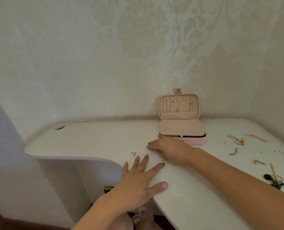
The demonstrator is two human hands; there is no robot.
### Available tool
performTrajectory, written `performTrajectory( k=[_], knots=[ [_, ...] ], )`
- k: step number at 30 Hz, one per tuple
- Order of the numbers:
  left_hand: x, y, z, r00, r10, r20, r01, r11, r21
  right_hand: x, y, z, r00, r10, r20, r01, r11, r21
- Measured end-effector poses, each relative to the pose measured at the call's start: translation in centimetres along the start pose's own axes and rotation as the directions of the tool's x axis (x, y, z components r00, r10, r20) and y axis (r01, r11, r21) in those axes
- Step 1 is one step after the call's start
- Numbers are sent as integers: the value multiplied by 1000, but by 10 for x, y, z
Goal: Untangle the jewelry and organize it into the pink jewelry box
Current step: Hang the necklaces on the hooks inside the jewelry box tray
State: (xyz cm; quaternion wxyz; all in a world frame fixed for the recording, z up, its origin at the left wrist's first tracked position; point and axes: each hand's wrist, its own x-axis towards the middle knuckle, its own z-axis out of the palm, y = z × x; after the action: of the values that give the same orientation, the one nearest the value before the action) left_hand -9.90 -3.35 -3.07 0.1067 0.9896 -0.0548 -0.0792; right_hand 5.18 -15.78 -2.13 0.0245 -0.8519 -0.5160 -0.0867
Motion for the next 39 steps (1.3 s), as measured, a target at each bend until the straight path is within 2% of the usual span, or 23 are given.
performTrajectory(
  k=[6,12,15,18,21,24,26,33,37,39],
  knots=[
    [-7,-20,-8,996,91,16,-89,993,-79,-3,-5,-27,991,113,70,-113,994,-3],
    [-12,-49,-15,985,168,-49,-174,906,-386,-16,-6,-56,945,183,270,-216,972,94],
    [-10,-53,-15,977,41,-208,-165,763,-625,-20,-6,-65,908,203,367,-266,955,128],
    [-1,-56,-21,905,-185,-382,-170,668,-724,-21,-7,-68,885,215,413,-292,947,134],
    [14,-60,-28,825,-344,-450,-32,765,-643,-22,-9,-69,878,221,425,-305,942,141],
    [28,-59,-30,805,-449,-388,224,835,-503,-23,-12,-73,866,231,443,-322,936,142],
    [36,-56,-29,785,-486,-385,314,847,-428,-24,-14,-76,851,238,468,-336,932,137],
    [53,-52,-18,798,-429,-423,362,903,-232,-28,-19,-83,778,265,570,-363,930,64],
    [56,-44,-21,825,-427,-369,451,892,-23,-30,-19,-84,767,282,577,-392,917,72],
    [55,-40,-24,837,-437,-329,456,890,-20,-31,-18,-84,767,280,578,-401,911,91]
  ],
)
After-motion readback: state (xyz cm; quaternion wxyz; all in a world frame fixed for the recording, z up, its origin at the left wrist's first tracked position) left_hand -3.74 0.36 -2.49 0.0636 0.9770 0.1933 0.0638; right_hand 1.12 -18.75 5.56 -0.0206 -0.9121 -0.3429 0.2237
